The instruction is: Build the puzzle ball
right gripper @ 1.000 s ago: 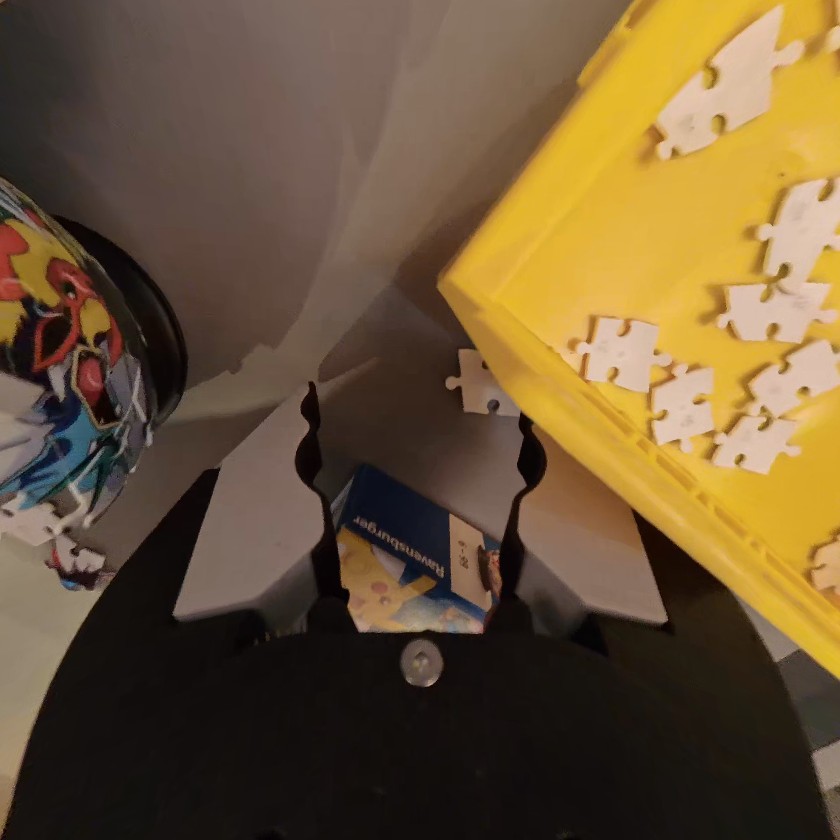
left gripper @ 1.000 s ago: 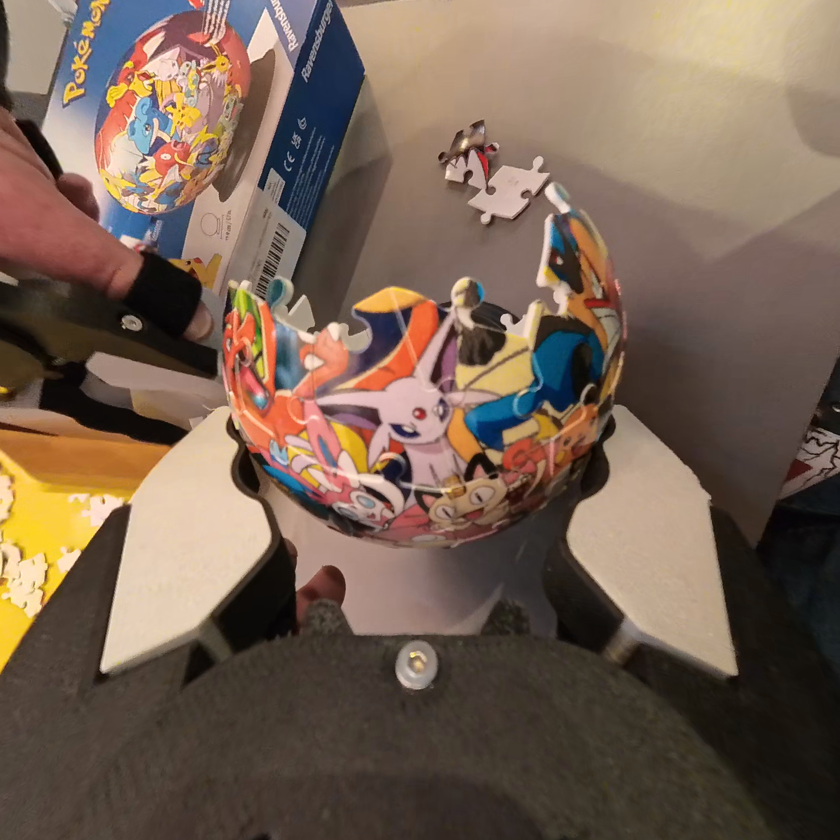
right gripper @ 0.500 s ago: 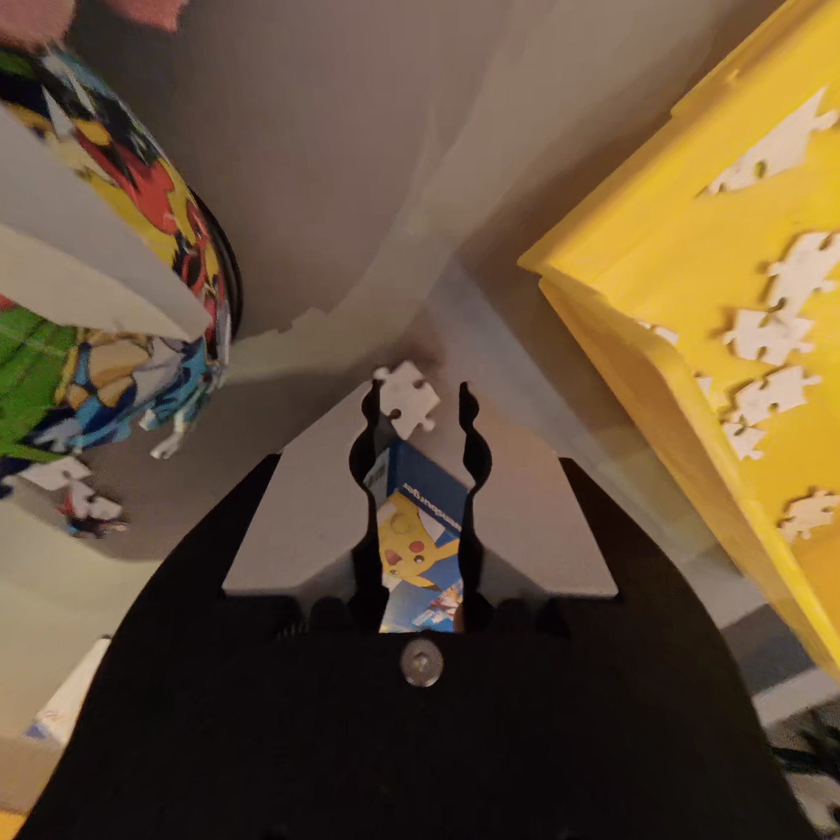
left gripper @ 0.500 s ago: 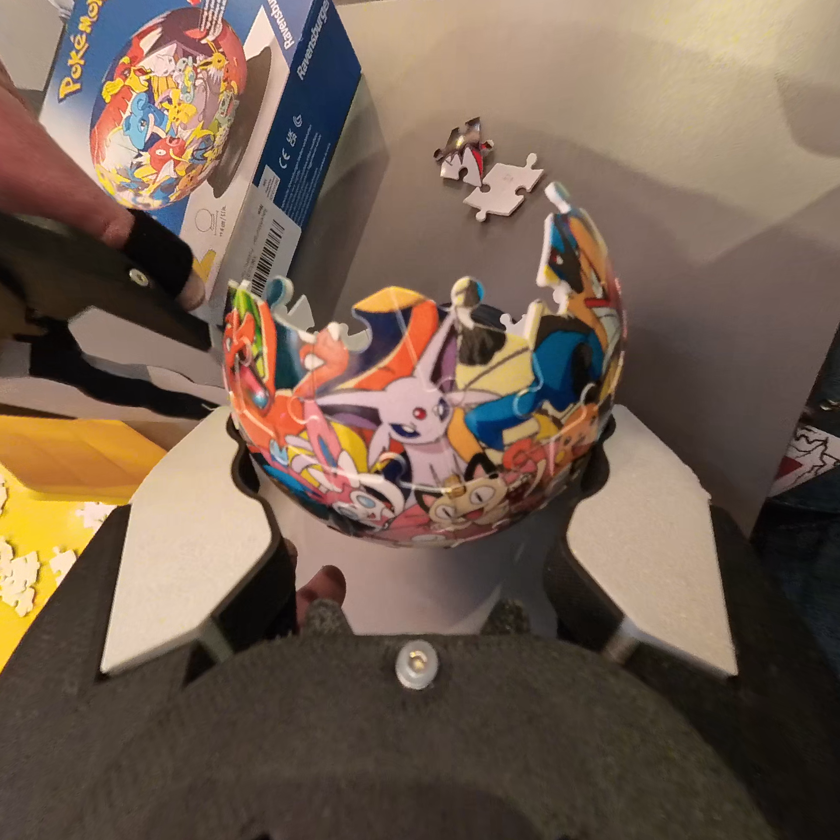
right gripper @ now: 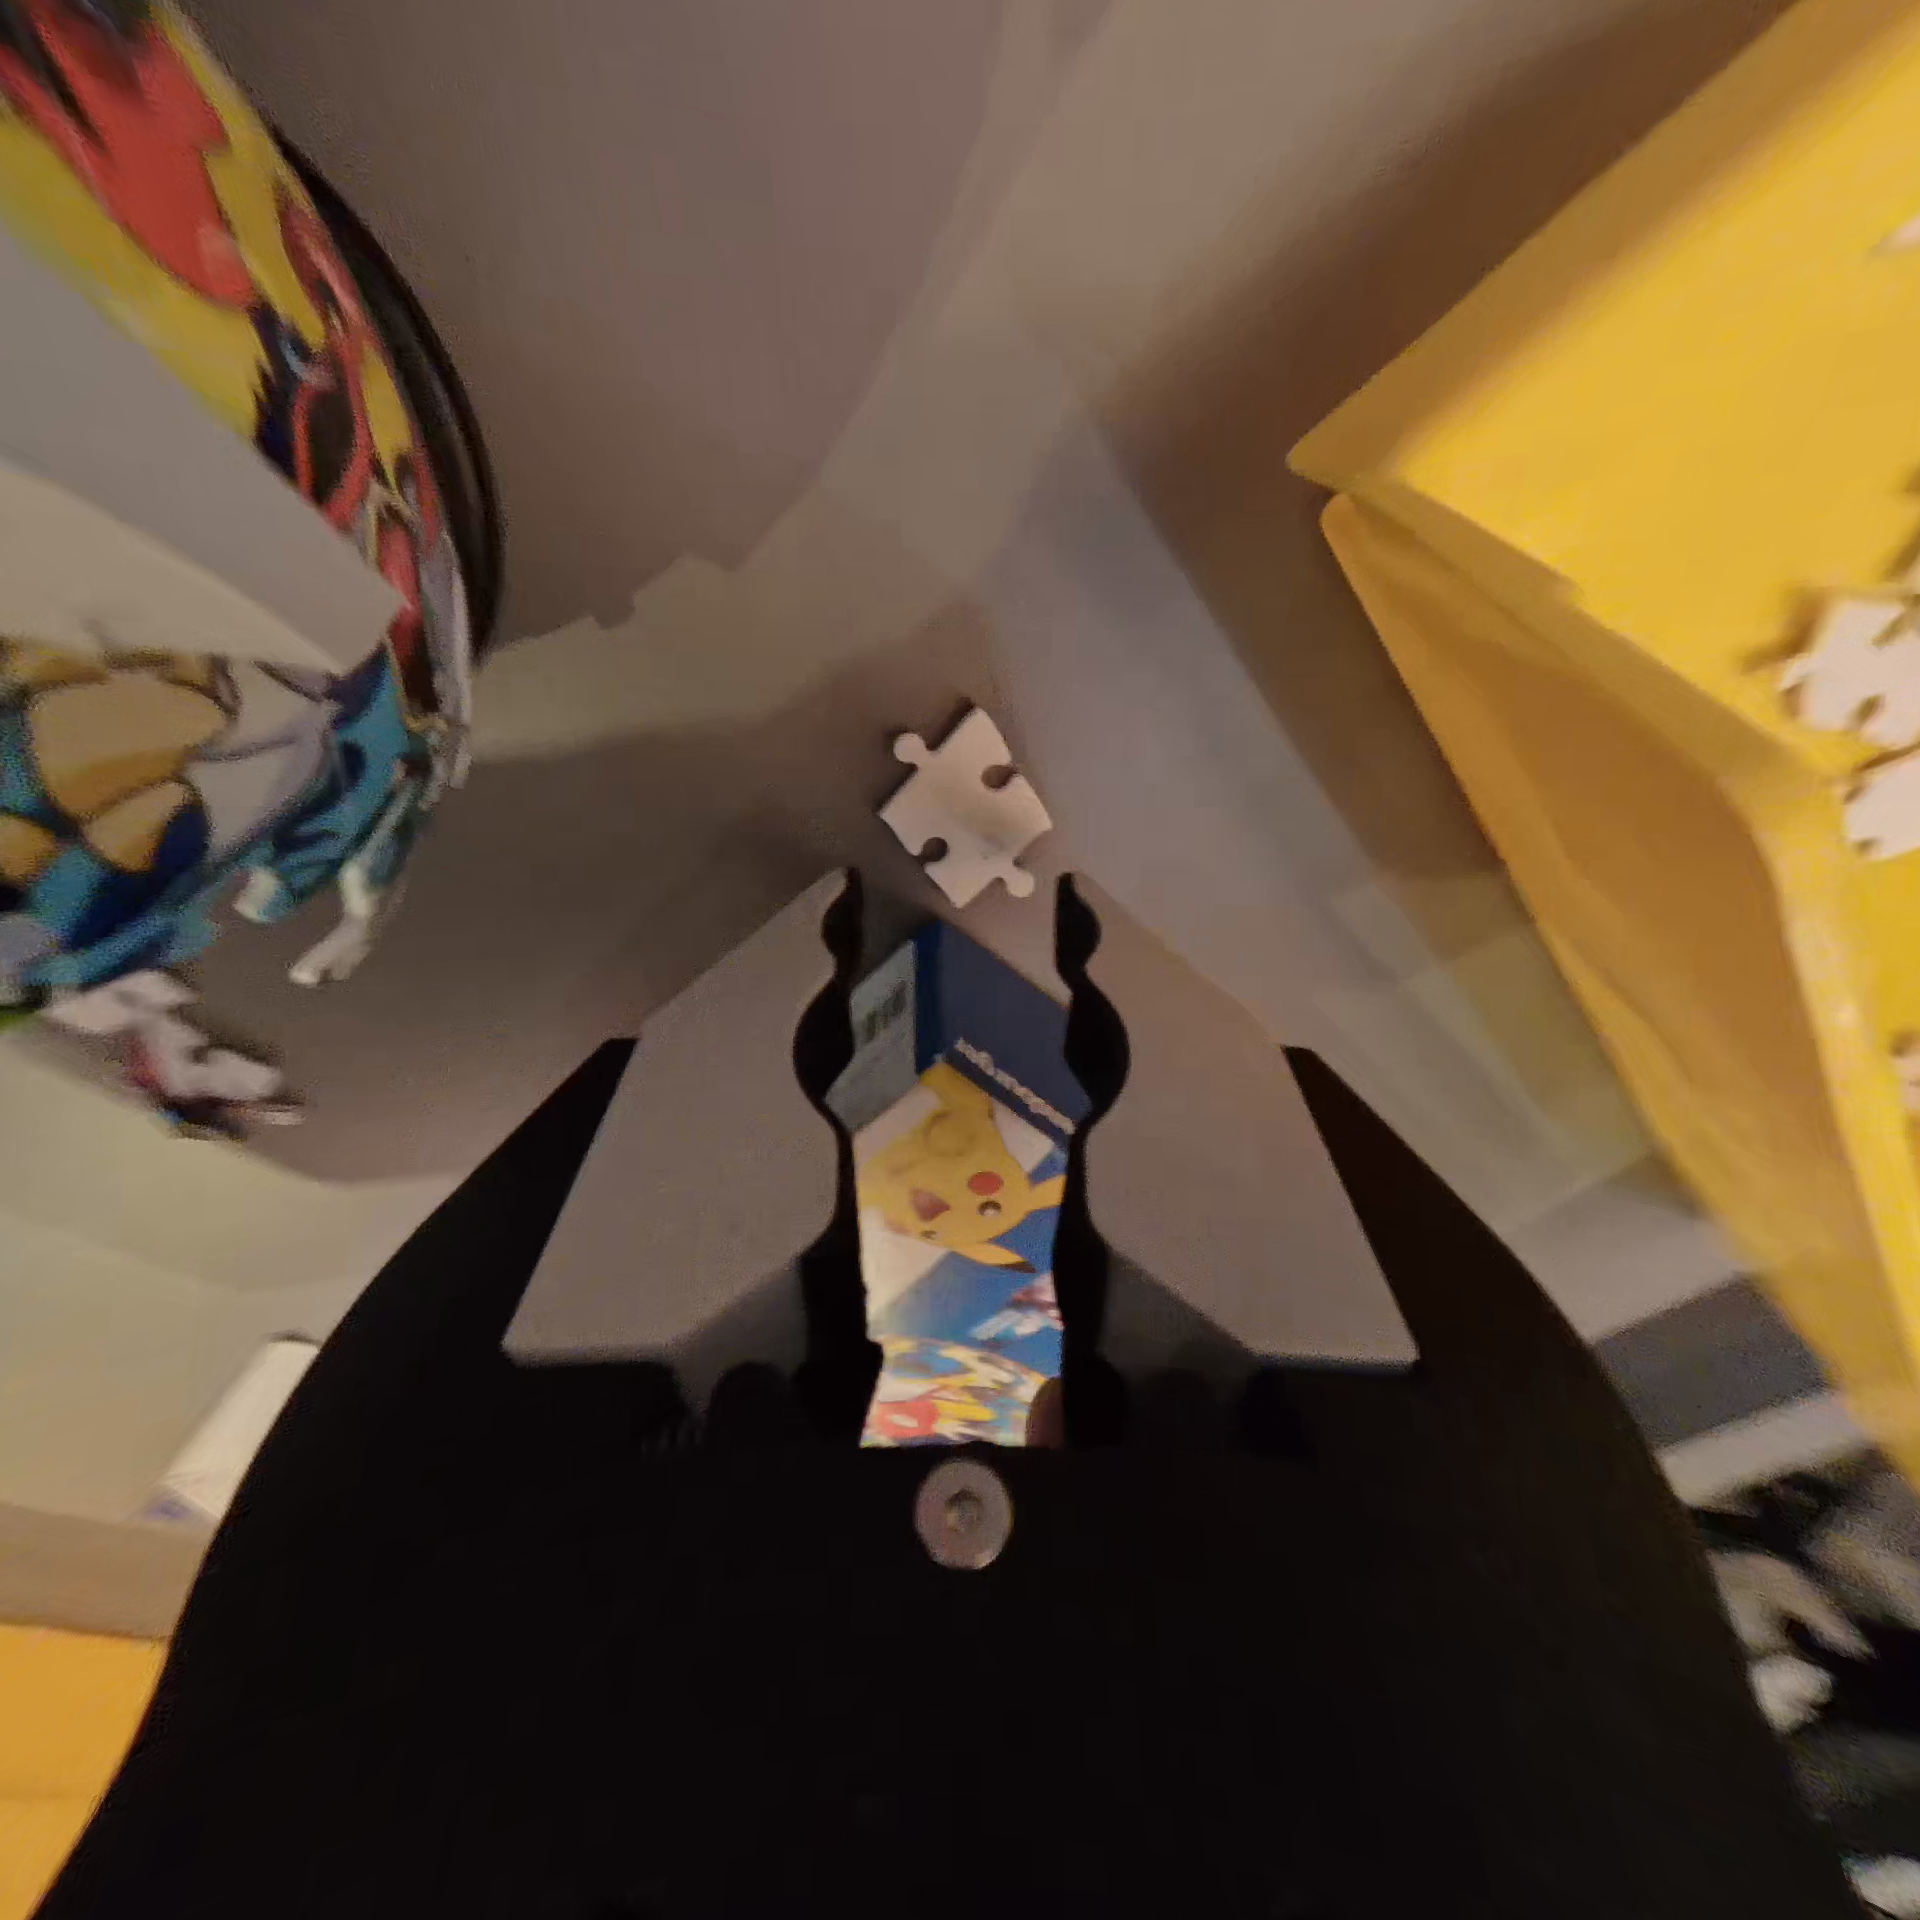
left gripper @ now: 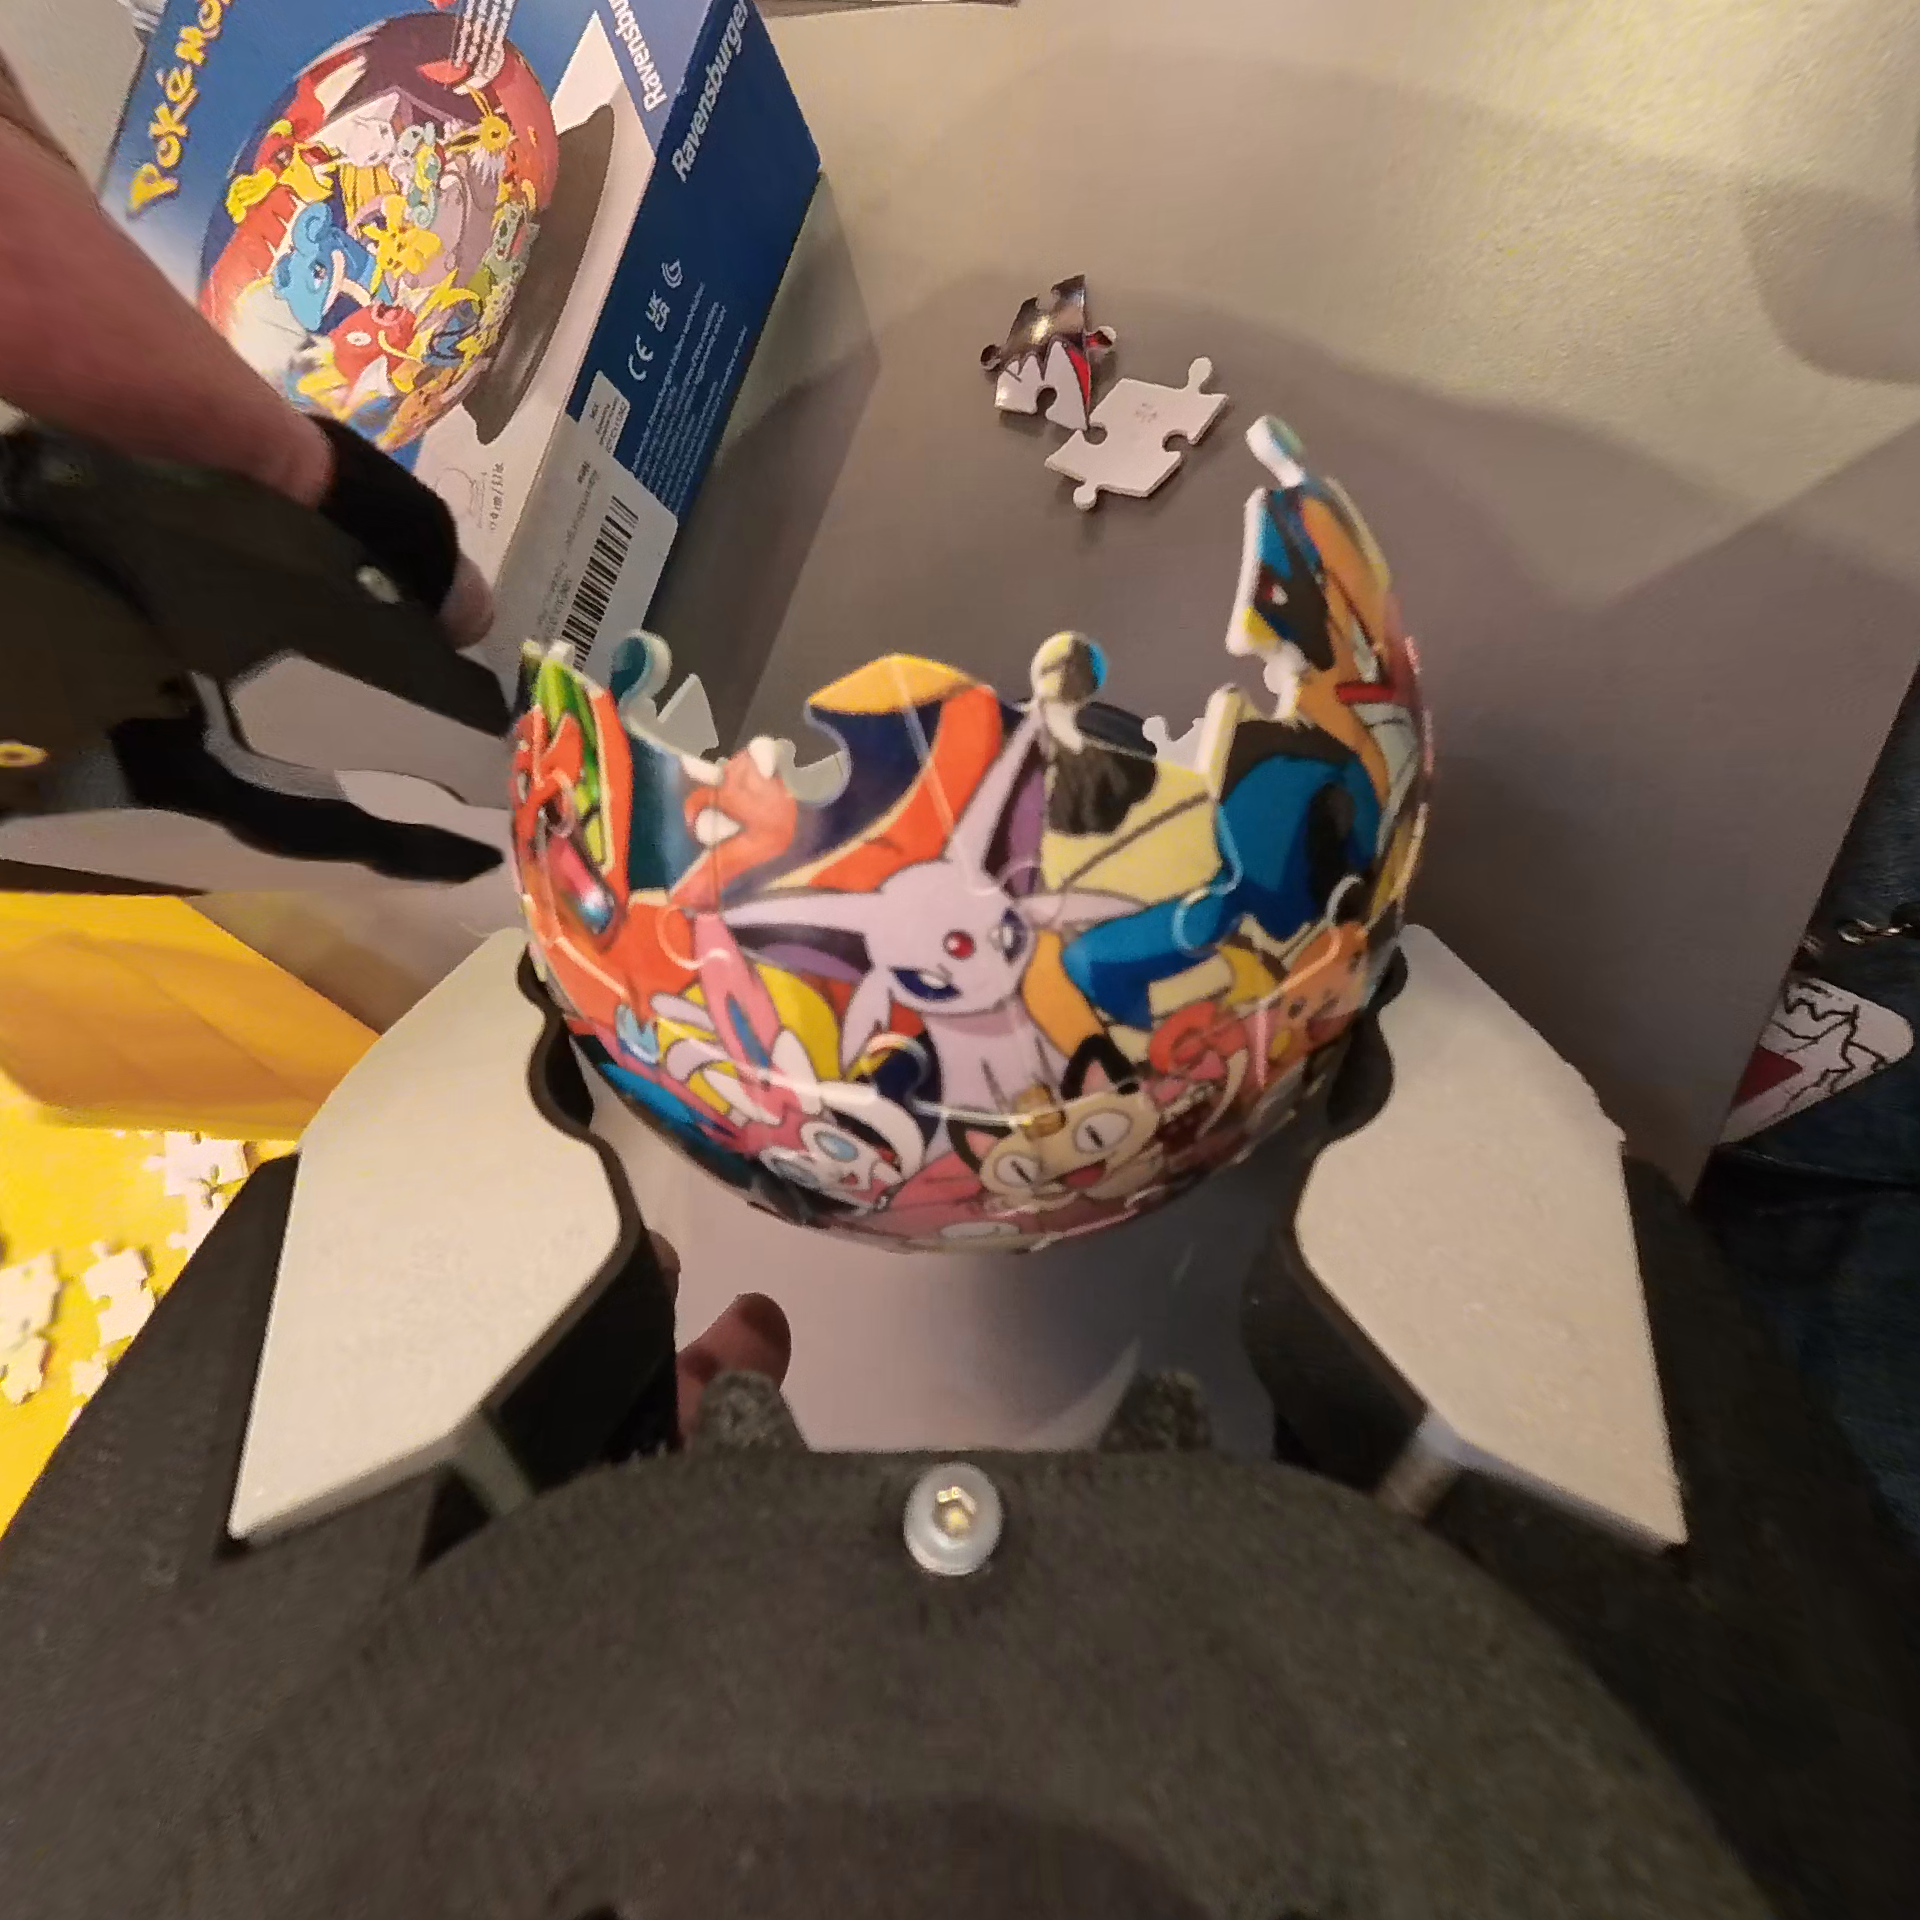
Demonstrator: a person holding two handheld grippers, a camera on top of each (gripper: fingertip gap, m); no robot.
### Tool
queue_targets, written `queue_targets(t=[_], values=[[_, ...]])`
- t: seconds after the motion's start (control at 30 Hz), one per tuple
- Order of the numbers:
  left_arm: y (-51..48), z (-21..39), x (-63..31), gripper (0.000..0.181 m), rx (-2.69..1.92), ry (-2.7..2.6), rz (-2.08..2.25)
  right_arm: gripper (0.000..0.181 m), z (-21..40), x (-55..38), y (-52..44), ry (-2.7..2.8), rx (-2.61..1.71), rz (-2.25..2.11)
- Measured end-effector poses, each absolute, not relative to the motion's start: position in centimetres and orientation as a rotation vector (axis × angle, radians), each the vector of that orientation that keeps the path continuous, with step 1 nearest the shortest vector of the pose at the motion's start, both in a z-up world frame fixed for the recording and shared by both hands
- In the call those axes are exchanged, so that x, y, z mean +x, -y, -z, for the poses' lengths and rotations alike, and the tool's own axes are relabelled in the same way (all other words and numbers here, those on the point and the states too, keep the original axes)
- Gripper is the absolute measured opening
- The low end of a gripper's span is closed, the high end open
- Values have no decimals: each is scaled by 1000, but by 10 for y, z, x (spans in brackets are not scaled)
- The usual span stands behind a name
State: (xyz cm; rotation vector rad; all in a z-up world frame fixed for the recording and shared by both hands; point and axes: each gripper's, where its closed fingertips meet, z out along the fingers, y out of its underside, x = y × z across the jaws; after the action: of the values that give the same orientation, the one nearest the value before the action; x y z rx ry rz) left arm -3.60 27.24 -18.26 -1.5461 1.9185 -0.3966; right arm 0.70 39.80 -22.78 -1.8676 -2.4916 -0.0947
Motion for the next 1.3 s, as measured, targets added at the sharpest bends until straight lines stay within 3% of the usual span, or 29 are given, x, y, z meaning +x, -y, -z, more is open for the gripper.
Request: queue_targets(t=[0.1,0.23,0.47,0.83,1.3], values=[[-273,183,-36,138,-1543,-1926,389,48,226,6,-396,2467,-1984,27],[-272,183,-36,138,-1542,-1928,385,50,234,10,-402,2564,-1920,72],[-271,183,-36,139,-1538,-1929,391,24,239,3,-395,2654,-1794,108],[-272,183,-36,139,-1541,-1925,392,23,233,2,-382,2611,-1801,80],[-276,180,-40,138,-1551,-1929,364,24,130,16,-348,1685,-2129,-417]])
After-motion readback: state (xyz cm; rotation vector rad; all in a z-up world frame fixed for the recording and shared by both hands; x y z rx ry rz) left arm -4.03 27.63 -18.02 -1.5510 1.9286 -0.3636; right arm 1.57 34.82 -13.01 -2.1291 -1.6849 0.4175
